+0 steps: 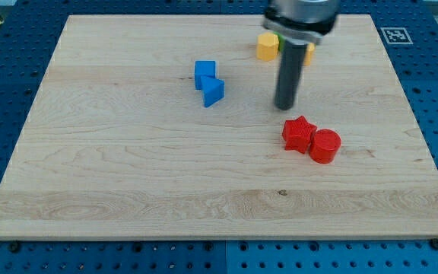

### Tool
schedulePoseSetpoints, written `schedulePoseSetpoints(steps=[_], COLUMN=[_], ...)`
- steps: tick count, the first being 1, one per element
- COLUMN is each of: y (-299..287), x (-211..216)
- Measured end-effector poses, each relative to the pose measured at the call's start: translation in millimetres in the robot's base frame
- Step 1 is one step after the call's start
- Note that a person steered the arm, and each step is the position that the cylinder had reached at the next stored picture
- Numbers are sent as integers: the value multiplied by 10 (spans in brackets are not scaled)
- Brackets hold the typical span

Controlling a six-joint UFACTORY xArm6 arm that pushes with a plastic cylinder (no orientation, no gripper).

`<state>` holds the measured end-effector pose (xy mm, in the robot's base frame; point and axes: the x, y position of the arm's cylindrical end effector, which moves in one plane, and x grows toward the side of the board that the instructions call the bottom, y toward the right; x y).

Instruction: Slide the red star below the triangle

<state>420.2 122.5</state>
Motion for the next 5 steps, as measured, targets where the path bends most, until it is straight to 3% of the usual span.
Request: schedulePoseSetpoints(steps=[1, 3, 5], y=[485, 431, 140], x=[303, 695, 792])
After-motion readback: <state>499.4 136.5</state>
